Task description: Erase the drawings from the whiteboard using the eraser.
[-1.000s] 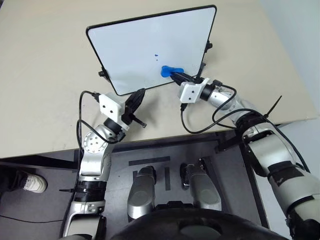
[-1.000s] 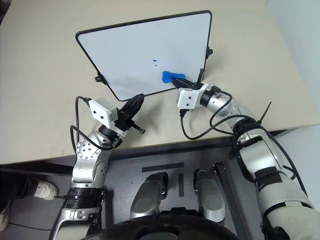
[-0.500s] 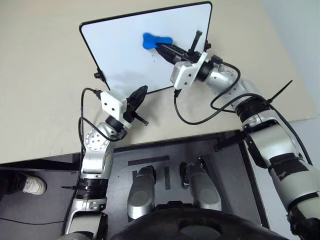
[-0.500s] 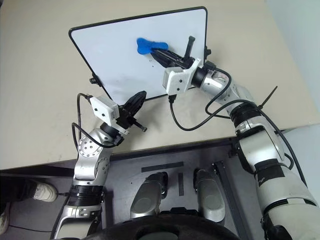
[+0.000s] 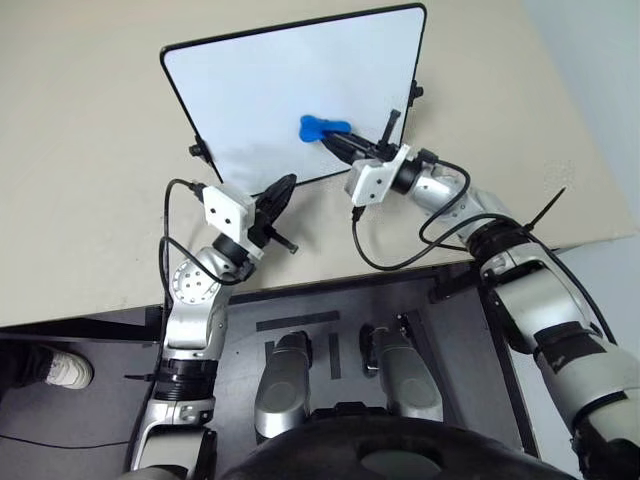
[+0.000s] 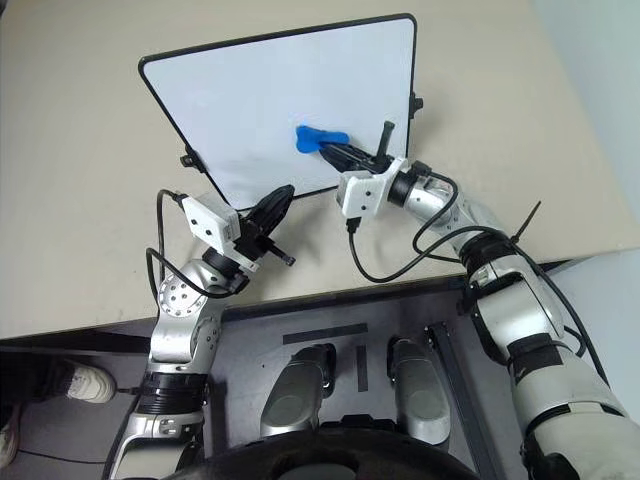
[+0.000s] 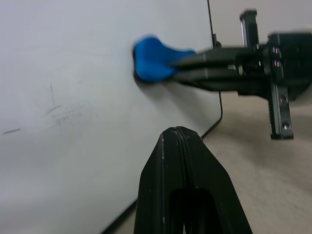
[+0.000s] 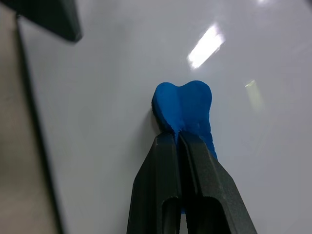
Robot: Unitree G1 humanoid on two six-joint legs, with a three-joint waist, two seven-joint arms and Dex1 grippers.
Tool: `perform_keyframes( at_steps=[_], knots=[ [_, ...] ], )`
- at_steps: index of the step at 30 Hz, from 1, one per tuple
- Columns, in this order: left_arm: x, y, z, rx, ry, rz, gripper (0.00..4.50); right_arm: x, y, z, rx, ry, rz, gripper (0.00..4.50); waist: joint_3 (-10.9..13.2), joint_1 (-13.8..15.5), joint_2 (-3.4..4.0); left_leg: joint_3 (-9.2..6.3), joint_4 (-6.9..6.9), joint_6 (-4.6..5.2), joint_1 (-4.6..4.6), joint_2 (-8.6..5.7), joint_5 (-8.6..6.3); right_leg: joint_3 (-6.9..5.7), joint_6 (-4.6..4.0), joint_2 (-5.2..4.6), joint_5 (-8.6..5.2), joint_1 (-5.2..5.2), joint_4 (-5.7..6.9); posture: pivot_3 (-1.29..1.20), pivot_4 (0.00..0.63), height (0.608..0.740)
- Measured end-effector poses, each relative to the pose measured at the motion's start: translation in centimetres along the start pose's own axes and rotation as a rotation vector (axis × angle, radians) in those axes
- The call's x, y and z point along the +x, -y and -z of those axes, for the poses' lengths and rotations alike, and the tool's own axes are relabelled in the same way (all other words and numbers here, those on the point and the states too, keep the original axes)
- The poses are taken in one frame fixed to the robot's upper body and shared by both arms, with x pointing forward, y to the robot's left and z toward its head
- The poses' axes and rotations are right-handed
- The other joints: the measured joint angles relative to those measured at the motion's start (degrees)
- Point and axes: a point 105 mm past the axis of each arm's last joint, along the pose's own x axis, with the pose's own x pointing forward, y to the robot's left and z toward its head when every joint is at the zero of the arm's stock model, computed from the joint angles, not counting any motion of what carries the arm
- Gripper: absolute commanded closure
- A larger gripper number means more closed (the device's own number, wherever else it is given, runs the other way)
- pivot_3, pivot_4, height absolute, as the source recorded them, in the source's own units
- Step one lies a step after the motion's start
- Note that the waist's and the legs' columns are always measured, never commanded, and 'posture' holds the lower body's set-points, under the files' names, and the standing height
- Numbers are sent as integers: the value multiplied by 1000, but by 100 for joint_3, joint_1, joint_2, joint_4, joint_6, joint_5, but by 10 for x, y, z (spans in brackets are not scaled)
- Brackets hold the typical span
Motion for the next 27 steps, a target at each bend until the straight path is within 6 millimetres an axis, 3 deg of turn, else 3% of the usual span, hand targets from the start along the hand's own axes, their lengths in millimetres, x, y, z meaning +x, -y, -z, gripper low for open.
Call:
perform_keyframes(
  at_steps=[8, 12, 16, 23, 27],
  knots=[
    [-1, -1, 0, 6, -7, 5, 4500, -2, -6, 4, 13, -24, -33, 4458, 0, -1, 0, 0, 1, 22, 2, 0, 14, 0, 0, 0, 11, 1, -2, 0, 150, 740],
    [0, 1, 0, 6, -6, 11, 4500, -12, -24, 5, 77, -31, -101, 4458, 0, 0, 0, 2, 1, 33, -3, 0, 21, 0, 9, 0, 4, 1, -9, 0, 150, 740],
    [-4, 1, 0, 8, -11, 6, 4500, -42, -37, 4, 181, -47, -186, 4458, -1, 51, -1, 8, 13, 35, -21, -1, 20, -3, 22, 0, -9, 0, -15, 0, 150, 740],
    [-9, -1, 1, 7, -24, -8, 4500, -111, -31, -2, 336, -199, -271, 4458, -5, 79, -8, 13, 35, 45, -22, -1, -10, -5, 35, 0, -38, 13, -16, 0, 150, 740],
    [-8, -1, 0, 8, -24, 1, 4500, -132, -40, -6, 411, -272, -303, 4458, -5, 59, -9, 13, 35, 47, 7, -1, -3, -2, 40, 4, -50, 39, -14, 0, 150, 740]
  ],
)
